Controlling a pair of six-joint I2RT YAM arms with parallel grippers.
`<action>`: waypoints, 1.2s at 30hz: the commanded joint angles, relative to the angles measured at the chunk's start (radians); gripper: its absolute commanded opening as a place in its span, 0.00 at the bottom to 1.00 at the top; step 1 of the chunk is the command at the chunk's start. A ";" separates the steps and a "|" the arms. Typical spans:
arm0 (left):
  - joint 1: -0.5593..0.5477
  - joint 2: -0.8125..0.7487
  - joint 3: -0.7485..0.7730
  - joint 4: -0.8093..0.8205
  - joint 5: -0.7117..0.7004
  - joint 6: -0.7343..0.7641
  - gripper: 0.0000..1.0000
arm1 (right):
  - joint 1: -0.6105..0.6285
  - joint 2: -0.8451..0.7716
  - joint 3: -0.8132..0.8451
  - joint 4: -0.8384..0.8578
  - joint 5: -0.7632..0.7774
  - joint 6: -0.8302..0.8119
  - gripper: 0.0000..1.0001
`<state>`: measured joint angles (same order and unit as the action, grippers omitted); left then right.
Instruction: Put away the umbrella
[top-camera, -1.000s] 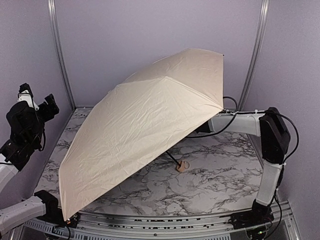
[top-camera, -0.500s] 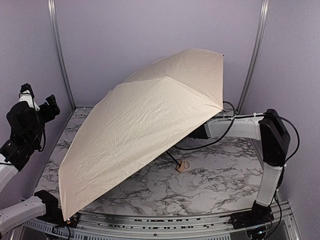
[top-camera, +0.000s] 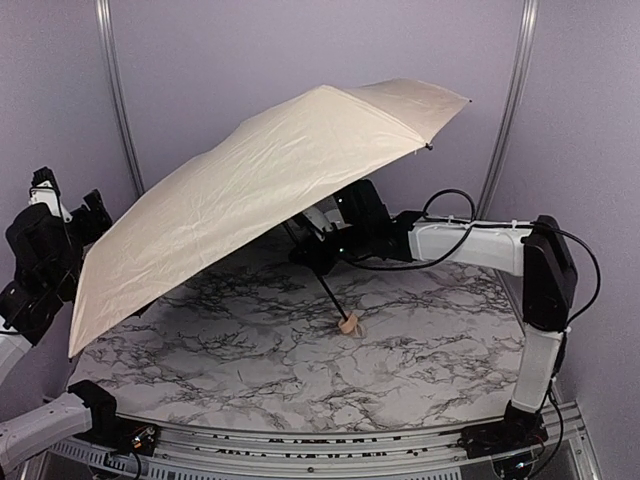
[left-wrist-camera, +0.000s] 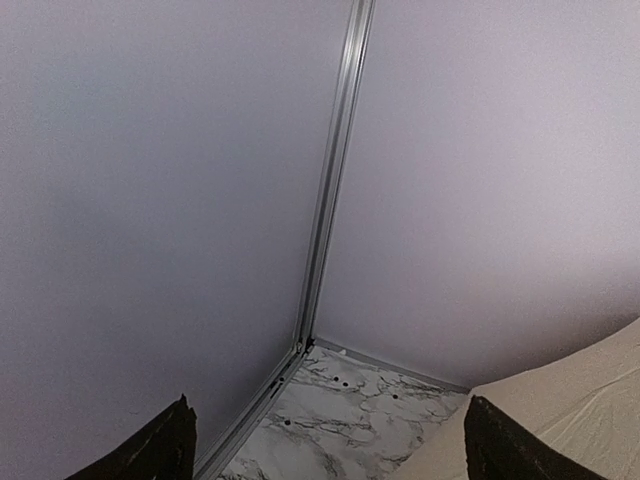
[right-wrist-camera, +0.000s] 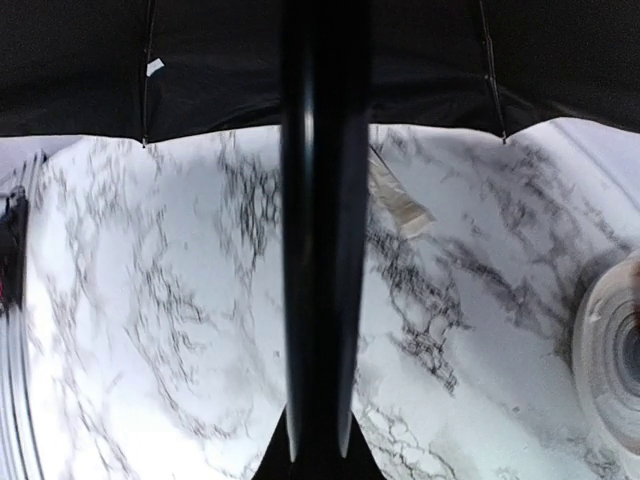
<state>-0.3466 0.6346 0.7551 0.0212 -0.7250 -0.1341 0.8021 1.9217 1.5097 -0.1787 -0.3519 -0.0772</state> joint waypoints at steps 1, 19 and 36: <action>-0.005 -0.043 0.024 0.004 -0.110 0.030 0.95 | -0.006 -0.125 0.128 0.083 0.041 0.096 0.00; -0.031 0.028 -0.126 0.085 0.197 -0.149 0.72 | -0.122 -0.332 0.070 0.177 0.349 0.332 0.00; -0.735 0.842 0.319 0.457 0.522 0.119 0.97 | 0.151 -0.361 -0.051 0.376 0.663 0.374 0.00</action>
<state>-1.0863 1.4048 0.9890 0.3939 -0.2798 -0.0547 0.9089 1.6154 1.4738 0.0681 0.2630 0.2665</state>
